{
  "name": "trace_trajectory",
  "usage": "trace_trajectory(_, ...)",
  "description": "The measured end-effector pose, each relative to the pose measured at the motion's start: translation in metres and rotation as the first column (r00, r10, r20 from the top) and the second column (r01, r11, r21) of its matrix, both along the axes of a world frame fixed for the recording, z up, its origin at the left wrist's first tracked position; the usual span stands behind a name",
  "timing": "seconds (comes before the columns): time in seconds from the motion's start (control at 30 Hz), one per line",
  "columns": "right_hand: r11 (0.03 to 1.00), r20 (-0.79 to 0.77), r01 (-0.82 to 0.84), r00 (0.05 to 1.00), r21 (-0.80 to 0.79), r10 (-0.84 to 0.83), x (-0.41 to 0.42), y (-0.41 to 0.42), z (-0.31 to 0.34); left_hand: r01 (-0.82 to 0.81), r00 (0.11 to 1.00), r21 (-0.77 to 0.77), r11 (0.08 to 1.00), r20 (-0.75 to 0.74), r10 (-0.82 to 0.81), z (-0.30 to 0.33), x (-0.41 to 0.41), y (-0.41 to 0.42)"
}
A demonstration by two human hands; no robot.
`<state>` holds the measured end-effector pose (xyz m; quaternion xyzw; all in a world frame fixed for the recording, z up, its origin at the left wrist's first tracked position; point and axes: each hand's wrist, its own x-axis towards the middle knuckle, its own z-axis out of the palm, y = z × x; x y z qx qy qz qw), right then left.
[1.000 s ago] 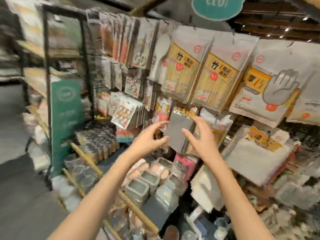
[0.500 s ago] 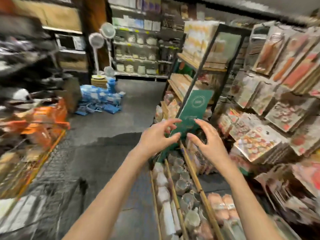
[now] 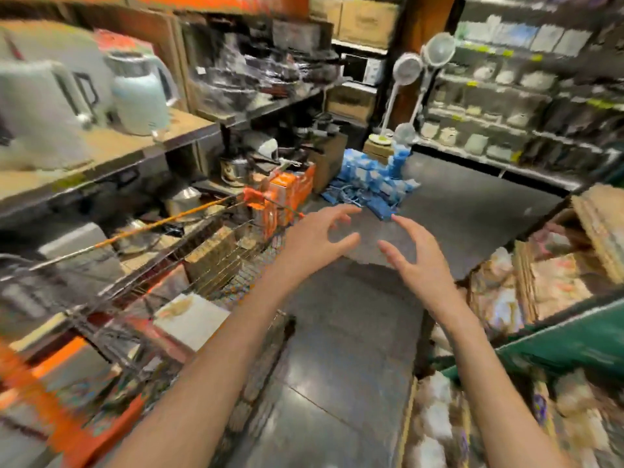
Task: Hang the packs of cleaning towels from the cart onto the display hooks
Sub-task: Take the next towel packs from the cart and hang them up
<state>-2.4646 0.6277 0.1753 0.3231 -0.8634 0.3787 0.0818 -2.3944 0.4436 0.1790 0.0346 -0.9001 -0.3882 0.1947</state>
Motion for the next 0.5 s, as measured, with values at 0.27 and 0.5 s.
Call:
trace_trajectory(0.27,0.934,0.053,-0.357,0.933,0.027,0.355,-0.084,-0.12,-0.027,-0.321,0.947,0.064,0.945,0.021,0.32,-0.03,-0.032,-0.102)
trace_trajectory(0.5,0.765,0.162,-0.634,0.771,0.112,0.616,-0.139,-0.215,-0.067,-0.633,0.773,0.159,0.757,0.091,0.628,-0.071,-0.039,-0.16)
